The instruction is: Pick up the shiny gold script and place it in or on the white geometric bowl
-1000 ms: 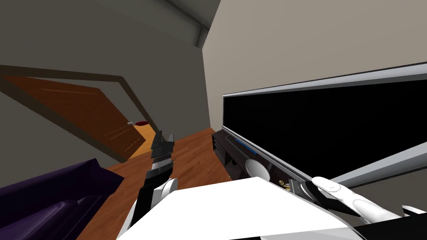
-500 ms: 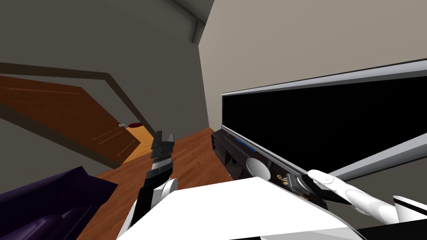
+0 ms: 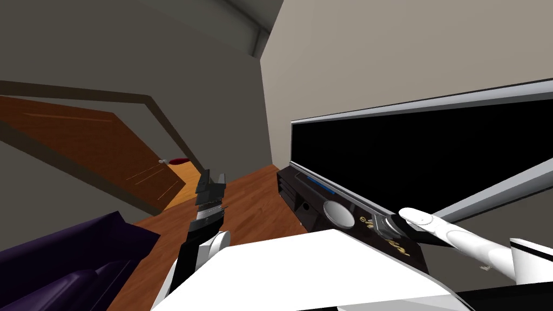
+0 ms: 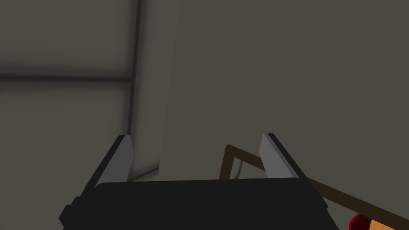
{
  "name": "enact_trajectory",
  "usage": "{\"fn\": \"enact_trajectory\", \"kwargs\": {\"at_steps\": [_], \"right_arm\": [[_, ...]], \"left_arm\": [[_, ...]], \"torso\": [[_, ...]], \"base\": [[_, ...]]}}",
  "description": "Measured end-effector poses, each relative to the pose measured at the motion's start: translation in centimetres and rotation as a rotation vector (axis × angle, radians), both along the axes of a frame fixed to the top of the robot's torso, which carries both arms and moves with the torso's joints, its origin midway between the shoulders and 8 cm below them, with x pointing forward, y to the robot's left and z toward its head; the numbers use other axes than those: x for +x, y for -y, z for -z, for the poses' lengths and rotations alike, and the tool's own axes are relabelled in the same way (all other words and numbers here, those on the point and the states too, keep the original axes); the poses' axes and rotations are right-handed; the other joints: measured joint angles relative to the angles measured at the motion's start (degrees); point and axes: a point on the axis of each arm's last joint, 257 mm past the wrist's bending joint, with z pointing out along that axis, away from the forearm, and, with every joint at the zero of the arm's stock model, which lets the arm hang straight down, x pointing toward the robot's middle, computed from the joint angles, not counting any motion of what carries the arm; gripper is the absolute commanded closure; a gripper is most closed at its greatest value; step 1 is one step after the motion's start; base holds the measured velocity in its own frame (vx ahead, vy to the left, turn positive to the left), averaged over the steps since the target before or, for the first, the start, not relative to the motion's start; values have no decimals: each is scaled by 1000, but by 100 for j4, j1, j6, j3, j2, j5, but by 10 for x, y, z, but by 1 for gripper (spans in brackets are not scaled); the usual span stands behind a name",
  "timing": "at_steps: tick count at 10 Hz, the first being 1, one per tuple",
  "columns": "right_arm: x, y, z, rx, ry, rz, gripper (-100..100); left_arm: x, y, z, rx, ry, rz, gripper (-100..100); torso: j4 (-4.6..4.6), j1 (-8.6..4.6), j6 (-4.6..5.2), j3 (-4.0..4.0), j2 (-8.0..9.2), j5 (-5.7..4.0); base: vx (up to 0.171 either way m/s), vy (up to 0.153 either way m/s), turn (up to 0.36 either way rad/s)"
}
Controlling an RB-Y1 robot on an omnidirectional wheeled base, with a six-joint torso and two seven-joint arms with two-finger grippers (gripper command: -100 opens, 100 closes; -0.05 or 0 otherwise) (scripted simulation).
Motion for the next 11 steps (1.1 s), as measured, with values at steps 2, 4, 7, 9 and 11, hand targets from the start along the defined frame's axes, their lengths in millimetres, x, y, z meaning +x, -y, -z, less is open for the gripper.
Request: {"fn": "enact_trajectory", "kwargs": {"at_steps": [2, 4, 7, 9, 11], "right_arm": [[10, 14, -24, -22, 13, 2, 100], [17, 20, -32, -25, 19, 9, 100], [32, 39, -63, -51, 32, 7, 100], [42, 50, -82, -68, 40, 7, 100], [44, 58, -100, -80, 42, 8, 100]], "left_arm": [[0, 0, 0, 0, 0, 0, 0], [0, 0, 0, 0, 0, 0, 0], [0, 0, 0, 0, 0, 0, 0], [0, 0, 0, 0, 0, 0, 0], [0, 0, 0, 0, 0, 0, 0]], "torso": [[2, 22, -4, 2, 2, 5], [-1, -18, 0, -5, -9, -6], [-2, 20, -2, -4, -6, 3], [-3, 24, -4, -8, -15, 3], [-6, 24, -5, -18, -32, 3]], "base": [[-38, 134, -1], [-19, 68, 2], [-25, 152, -1], [9, 147, -1], [72, 132, -36]]}}
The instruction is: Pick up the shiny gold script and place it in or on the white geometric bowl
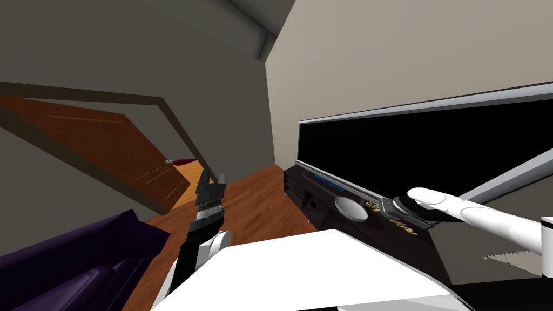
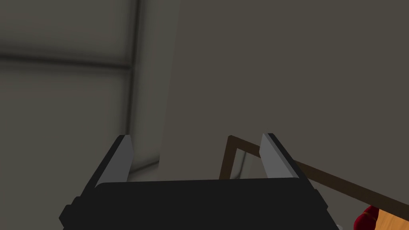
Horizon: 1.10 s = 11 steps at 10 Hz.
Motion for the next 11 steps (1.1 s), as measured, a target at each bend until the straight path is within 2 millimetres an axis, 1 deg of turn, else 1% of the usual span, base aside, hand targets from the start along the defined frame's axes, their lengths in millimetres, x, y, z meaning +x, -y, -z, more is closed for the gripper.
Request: {"fn": "enact_trajectory", "kwargs": {"at_steps": [2, 4, 5, 6, 7, 8, 10, 11], "right_arm": [[-5, 5, -9, 4, -21, -2, 100], [-19, 3, -11, 17, -58, -5, 100], [-25, 3, -10, 26, -77, -2, 100], [-36, 4, -7, 39, -101, -1, 100], [-46, 2, -7, 45, -124, -5, 100], [-47, 0, -7, 49, -128, -6, 100], [-70, -4, -3, 73, -181, -8, 100], [-80, -10, -1, 87, -211, -11, 100]], "left_arm": [[0, 0, 0, 0, 0, 0, 0], [0, 0, 0, 0, 0, 0, 0], [0, 0, 0, 0, 0, 0, 0], [0, 0, 0, 0, 0, 0, 0], [0, 0, 0, 0, 0, 0, 0], [0, 0, 0, 0, 0, 0, 0], [0, 0, 0, 0, 0, 0, 0], [0, 0, 0, 0, 0, 0, 0]], "torso": [[-9, -34, 2, -19, -31, -8], [-19, -39, -2, -38, -61, -15], [-22, -50, -4, -42, -65, -18], [-24, -57, 3, -42, -61, -23], [-21, -65, 1, -34, -48, -23], [-17, -76, -3, -24, -30, -26], [-24, -70, 6, -39, -56, -28], [-27, -68, 2, -45, -65, -31]], "base": [[150, 60, -55], [192, 68, -62], [166, 48, -72], [125, 31, -38], [57, 1, 0], [136, 15, -69], [184, 41, -89], [152, 20, -39]]}}
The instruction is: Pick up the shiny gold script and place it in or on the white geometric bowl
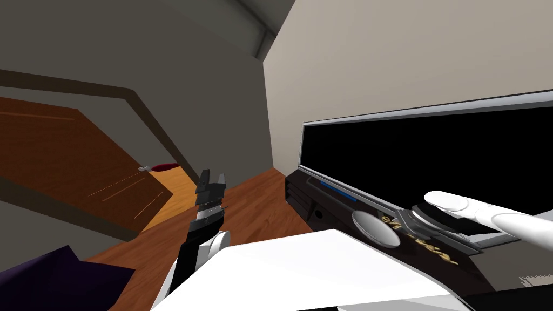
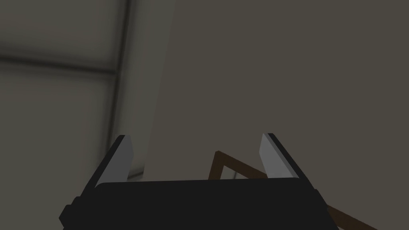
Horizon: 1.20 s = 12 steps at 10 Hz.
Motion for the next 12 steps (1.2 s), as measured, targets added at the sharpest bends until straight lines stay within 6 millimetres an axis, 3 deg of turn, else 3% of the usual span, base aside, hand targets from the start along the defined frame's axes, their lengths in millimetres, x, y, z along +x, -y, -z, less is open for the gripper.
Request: {"fn": "enact_trajectory", "kwargs": {"at_steps": [2, 3, 7, 8, 9, 12], "right_arm": [[-14, -5, 3, 21, -35, 5, 100], [-16, -6, 3, 24, -38, 4, -100], [-15, -6, 3, 24, -38, 4, -100], [-15, -6, 3, 24, -38, 4, 0], [-15, -6, 3, 24, -38, 4, -100], [0, 7, -28, 14, -30, -4, -100]], "left_arm": [[0, 0, 0, 0, 0, 0, 0], [0, 0, 0, 0, 0, 0, 0], [0, 0, 0, 0, 0, 0, 0], [0, 0, 0, 0, 0, 0, 0], [0, 0, 0, 0, 0, 0, 0], [0, 0, 0, 0, 0, 0, 0]], "torso": [[2, -20, 2, 6, 12, -2], [7, -23, 0, 18, 33, -3], [14, -23, 2, 36, 63, -3], [15, -23, 2, 36, 63, -3], [15, -23, 2, 36, 64, -3], [16, -4, 2, 39, 68, 3]], "base": [[87, -4, -21], [10, 0, 4], [1, 0, 0], [0, 0, 0], [-4, 28, -53], [-11, 42, -42]]}}
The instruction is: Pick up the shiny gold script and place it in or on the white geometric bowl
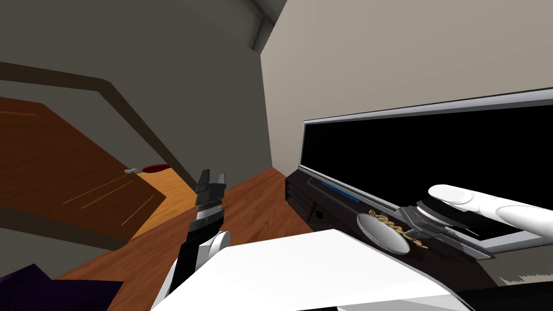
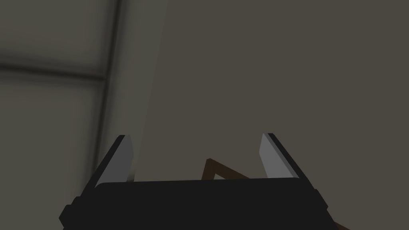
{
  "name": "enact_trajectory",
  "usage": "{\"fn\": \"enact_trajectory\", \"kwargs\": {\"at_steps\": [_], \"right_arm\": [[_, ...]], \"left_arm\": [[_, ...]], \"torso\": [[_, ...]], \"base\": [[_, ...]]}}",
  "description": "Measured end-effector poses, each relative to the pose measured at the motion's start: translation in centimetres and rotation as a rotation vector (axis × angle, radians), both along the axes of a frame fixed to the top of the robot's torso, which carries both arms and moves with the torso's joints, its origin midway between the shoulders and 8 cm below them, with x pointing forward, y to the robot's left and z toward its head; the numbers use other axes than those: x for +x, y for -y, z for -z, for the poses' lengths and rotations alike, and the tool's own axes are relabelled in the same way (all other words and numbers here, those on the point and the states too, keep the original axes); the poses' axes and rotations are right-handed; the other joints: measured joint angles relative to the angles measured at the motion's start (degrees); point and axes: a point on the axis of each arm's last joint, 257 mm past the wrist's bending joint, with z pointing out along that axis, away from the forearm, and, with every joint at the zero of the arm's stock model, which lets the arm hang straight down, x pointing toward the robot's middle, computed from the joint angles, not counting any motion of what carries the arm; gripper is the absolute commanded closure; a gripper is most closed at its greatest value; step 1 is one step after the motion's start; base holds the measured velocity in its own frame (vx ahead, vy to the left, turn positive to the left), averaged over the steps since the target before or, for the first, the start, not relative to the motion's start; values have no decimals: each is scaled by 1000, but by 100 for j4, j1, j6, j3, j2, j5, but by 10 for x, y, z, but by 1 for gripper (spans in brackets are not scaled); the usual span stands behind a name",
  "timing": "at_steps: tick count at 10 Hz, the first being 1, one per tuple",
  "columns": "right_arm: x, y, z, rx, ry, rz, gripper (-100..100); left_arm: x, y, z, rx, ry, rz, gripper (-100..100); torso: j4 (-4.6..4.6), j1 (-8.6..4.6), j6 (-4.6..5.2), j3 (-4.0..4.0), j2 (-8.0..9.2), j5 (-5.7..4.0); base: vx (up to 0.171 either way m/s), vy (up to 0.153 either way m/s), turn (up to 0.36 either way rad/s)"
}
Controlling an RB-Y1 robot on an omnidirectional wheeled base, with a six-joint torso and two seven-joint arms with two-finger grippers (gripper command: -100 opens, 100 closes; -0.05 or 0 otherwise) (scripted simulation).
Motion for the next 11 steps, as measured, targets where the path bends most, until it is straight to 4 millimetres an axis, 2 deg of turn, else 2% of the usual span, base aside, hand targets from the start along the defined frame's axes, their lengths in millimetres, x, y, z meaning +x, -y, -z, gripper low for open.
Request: {"fn": "enact_trajectory", "kwargs": {"at_steps": [1, 5, 6, 11], "right_arm": [[-4, 2, -7, -2, -8, -1, -100], [8, 0, -27, -4, -5, -20, -100], [9, 0, -28, -4, -5, -19, 0], [9, 0, -28, -4, -5, -19, 0]], "left_arm": [[0, 0, 0, 0, 0, 0, 0], [0, 0, 0, 0, 0, 0, 0], [0, 0, 0, 0, 0, 0, 0], [0, 0, 0, 0, 0, 0, 0]], "torso": [[0, -3, 1, 1, 1, 0], [0, -9, 0, -1, -2, -3], [-1, -15, 0, -2, -3, -5], [-1, -20, 0, -3, -4, -6]], "base": [[-2, 11, -1], [-4, 18, -21], [0, 0, 0], [0, 0, 0]]}}
